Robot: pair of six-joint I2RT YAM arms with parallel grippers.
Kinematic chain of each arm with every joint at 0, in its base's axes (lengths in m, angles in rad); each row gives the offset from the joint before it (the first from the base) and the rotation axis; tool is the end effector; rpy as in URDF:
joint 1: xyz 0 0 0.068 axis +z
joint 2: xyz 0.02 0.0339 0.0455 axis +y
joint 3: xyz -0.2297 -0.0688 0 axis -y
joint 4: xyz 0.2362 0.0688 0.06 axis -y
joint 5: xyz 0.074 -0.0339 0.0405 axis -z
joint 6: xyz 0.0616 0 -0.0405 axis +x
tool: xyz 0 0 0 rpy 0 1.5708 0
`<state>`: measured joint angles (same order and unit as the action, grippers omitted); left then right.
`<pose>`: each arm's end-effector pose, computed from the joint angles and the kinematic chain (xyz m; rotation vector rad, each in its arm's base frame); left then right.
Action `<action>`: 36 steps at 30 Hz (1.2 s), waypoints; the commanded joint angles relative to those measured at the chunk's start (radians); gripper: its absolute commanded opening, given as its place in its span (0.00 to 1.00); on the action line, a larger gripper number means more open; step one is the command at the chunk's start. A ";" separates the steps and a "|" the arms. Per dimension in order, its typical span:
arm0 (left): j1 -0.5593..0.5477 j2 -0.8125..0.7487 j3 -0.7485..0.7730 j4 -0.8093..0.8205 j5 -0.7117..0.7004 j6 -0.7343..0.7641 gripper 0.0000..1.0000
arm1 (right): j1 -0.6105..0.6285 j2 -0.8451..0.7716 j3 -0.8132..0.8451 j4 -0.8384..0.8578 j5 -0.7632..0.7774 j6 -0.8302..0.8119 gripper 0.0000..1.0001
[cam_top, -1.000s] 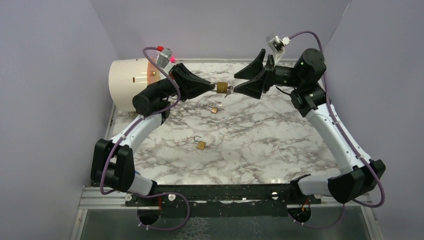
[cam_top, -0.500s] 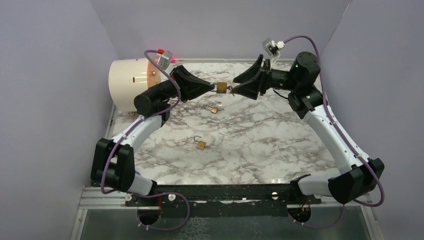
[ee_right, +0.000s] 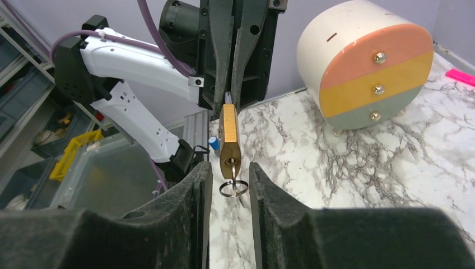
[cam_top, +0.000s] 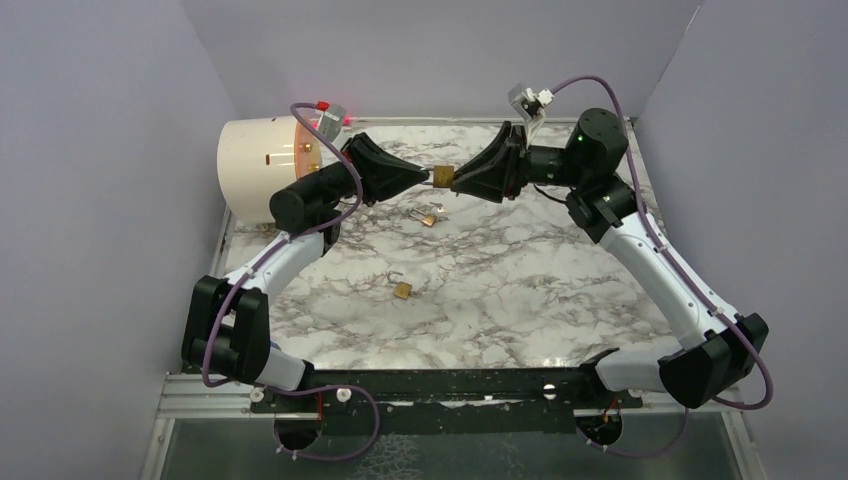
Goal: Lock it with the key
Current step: Lock the lock.
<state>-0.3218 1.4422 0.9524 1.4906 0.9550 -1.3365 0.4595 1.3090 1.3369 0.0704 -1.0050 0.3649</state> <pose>0.2557 -0.1383 0.3754 0.6443 1.0550 -1.7458 0.2472 0.1803 0.4124 -0.9437 1.4020 1.3665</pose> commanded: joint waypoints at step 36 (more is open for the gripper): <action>0.001 -0.031 -0.114 -0.272 0.007 0.215 0.00 | -0.065 -0.110 -0.247 -0.163 0.369 -0.052 0.01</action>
<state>-0.2733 1.4296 0.9012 1.4033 0.9714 -1.2701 0.3988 1.2015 1.1110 -0.0647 -0.7948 0.2966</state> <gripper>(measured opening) 0.016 0.065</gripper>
